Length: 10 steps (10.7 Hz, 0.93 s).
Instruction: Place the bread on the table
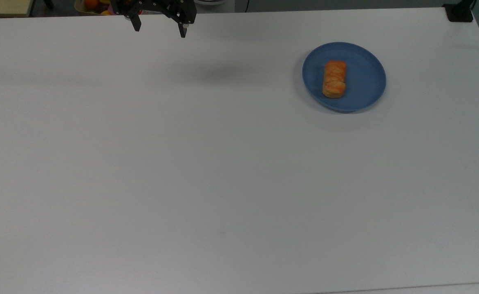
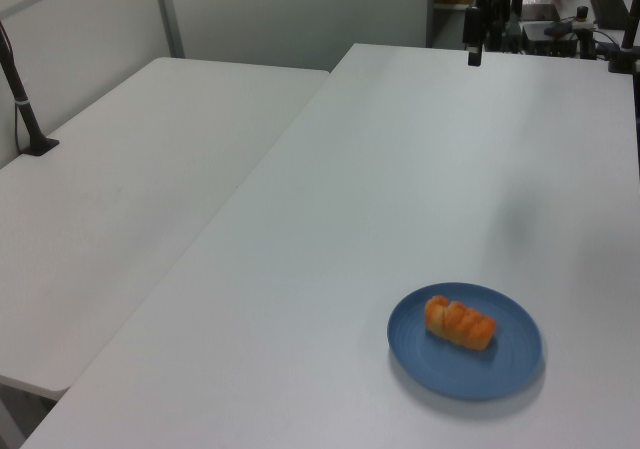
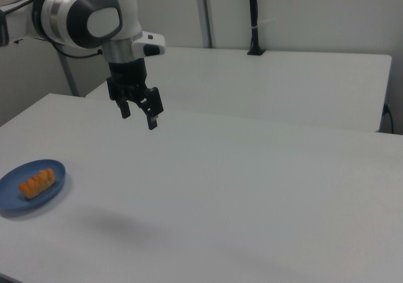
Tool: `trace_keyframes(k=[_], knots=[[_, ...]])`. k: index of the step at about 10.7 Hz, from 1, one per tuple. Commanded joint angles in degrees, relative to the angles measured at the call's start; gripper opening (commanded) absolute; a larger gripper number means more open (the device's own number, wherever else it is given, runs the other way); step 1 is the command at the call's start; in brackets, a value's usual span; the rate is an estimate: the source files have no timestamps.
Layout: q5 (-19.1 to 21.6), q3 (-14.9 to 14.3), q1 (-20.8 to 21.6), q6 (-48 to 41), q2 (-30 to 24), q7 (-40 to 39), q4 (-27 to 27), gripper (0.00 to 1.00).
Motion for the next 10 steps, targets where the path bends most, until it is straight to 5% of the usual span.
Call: trace_keyframes(k=[1,10], knots=[[0.6,0.1,-0.1,-2.1,-0.9,0.3,0.1,1.00],[0.4,0.2,0.0,-1.3,-0.6,0.1,0.1,1.00]])
